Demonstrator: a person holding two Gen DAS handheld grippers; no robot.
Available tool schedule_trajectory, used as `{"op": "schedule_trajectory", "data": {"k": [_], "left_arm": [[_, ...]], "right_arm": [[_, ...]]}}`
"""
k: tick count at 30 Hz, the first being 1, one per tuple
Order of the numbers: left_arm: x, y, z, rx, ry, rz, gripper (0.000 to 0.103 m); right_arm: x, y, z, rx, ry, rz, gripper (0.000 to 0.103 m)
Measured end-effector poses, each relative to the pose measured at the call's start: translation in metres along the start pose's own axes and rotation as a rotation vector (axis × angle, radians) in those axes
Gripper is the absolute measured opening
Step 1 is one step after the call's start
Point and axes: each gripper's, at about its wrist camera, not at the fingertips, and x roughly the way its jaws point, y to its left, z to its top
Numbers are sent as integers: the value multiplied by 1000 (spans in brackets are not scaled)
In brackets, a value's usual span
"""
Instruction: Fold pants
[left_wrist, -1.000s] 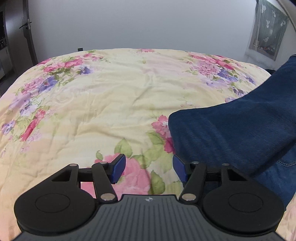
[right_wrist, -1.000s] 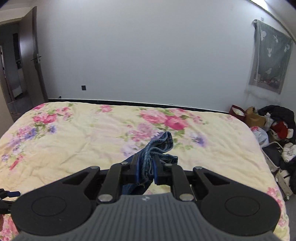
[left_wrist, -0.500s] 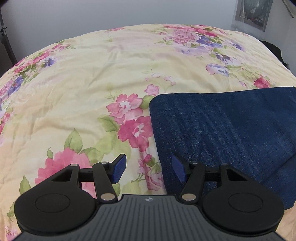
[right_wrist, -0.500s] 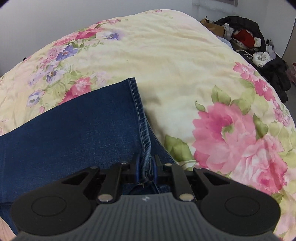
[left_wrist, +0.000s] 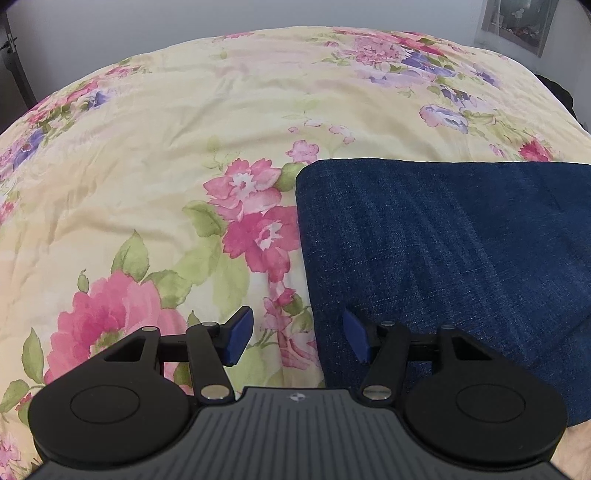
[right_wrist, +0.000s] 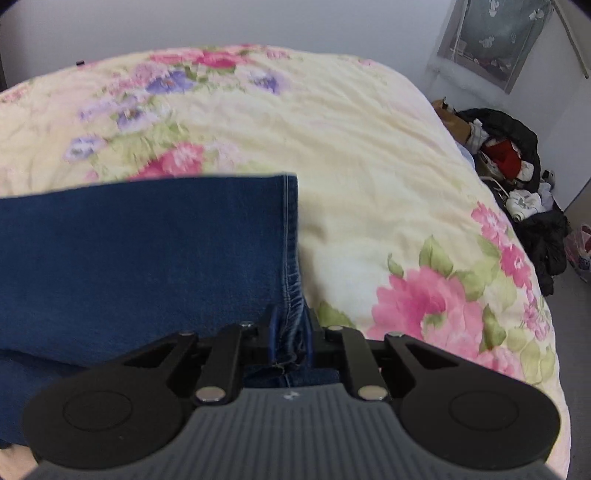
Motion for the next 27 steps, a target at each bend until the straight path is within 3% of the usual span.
{"op": "schedule_trajectory", "data": {"k": [6,8,13,18,21,27], "left_arm": [[-19,1,2,68,-12,20,58],[-25,8,12,48,-45,18,58],[-23,14,46,-43,-103,-54,50],[9,-6,63,-35,-125,-88,42],[39,-14,67,-14,-102,-64,33],[79,-9,65,-14,-77,-35,30]], "right_arm": [[-11,-12,-3,77,-23,-47,18],[-27,-13,2,76,-55,-50,18],[-47,3,20,80,-131,33,16],[-16,25,33,87,-134,52,14],[10,28,38,106,-129,57,13],[57,15,26,151,-62,58,7]]}}
